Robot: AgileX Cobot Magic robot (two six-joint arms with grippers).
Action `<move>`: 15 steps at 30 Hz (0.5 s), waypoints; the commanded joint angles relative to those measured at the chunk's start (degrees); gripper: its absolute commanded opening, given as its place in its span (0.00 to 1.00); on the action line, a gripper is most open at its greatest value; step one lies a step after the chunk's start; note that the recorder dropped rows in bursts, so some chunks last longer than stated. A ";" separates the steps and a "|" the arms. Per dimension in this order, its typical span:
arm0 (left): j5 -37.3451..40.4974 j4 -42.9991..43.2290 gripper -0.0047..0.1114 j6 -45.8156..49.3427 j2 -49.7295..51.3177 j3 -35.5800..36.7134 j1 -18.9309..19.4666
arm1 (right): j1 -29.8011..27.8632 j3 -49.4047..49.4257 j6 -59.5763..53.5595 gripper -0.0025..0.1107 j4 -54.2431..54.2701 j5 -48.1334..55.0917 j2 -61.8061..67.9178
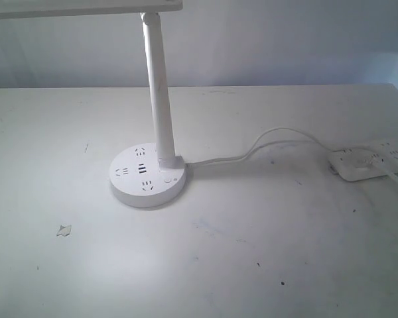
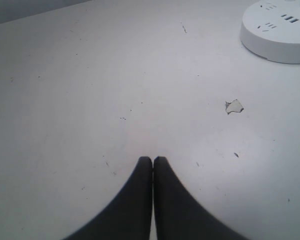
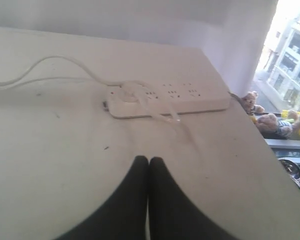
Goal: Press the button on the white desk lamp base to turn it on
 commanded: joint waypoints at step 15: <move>-0.18 -0.33 0.04 -0.14 -0.22 0.19 -0.51 | -0.21 0.30 11.34 0.02 -4.61 0.93 -0.34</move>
